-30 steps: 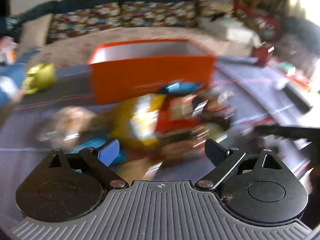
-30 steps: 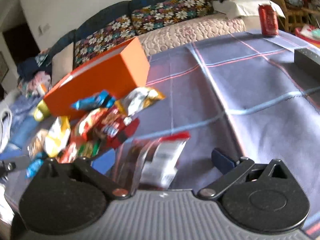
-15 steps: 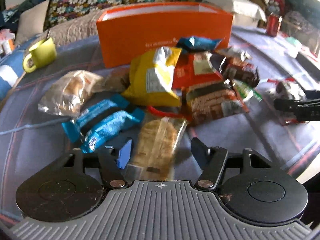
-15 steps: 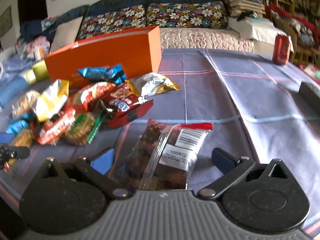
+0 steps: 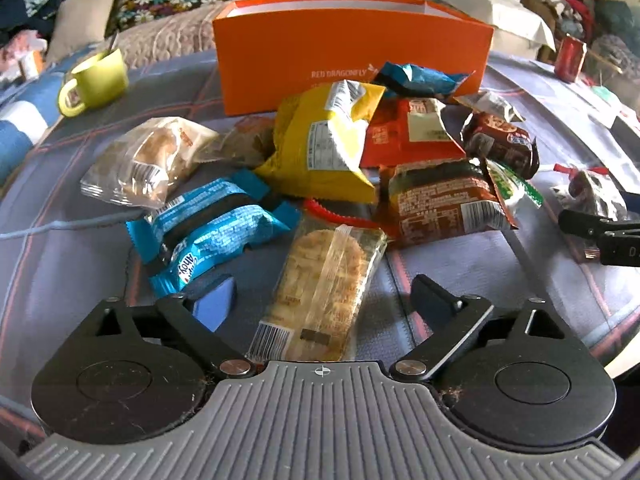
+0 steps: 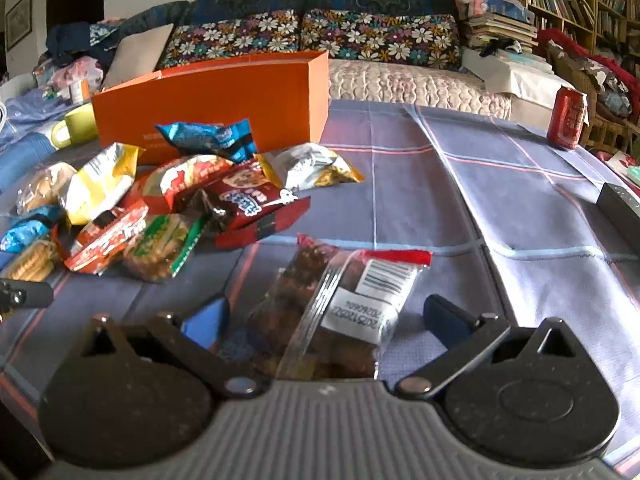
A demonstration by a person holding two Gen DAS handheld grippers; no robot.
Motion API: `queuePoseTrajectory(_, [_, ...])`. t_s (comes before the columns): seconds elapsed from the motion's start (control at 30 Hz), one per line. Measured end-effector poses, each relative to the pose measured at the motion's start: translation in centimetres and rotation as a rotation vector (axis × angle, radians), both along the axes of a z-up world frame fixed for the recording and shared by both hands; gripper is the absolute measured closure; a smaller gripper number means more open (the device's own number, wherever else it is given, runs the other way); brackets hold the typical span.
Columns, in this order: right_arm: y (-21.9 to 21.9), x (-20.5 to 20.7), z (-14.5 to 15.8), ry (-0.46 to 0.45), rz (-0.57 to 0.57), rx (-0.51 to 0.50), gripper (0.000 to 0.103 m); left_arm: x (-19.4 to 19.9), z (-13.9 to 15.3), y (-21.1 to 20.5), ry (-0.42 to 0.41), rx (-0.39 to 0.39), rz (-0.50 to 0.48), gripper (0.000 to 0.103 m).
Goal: Organize snacks
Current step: 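Grasp the clear brown-snack bag with the right tool while the left grasps the wafer bar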
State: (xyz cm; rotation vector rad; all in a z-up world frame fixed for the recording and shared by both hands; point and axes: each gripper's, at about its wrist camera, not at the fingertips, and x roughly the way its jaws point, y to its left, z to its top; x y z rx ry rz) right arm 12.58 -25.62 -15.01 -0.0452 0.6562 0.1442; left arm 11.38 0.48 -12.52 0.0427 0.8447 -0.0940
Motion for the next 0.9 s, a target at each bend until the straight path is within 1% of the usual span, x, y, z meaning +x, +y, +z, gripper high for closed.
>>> queuePoseTrajectory(0.1, [0.1,-0.1,-0.1,-0.008,-0.001,0.0,0.001,0.0,-0.1,0.0,-0.005,-0.004,-0.003,0.021])
queuePoseTrajectory(0.2, [0.3,0.1,0.2,0.013,0.016,-0.004,0.001,0.1,-0.2,0.0,-0.008,-0.002,-0.004,0.02])
queuePoseTrajectory(0.37, [1.6,0.3,0.1,0.012,0.087,-0.006,0.001,0.1,-0.2,0.0,-0.01,-0.001,-0.002,0.018])
queuePoseTrajectory(0.63, [0.9,0.3,0.1,0.009,0.065,0.0,0.001,0.1,-0.3,0.0,-0.011,-0.004,0.003,0.017])
queuePoseTrajectory(0.87, [0.7,0.3,0.0,0.004,0.053,0.001,0.001,-0.2,-0.2,-0.1,-0.009,-0.002,0.0,0.017])
queuePoseTrajectory(0.9, [0.7,0.2,0.0,0.002,0.054,0.003,0.001,-0.3,-0.2,-0.2,-0.009,-0.003,-0.004,0.018])
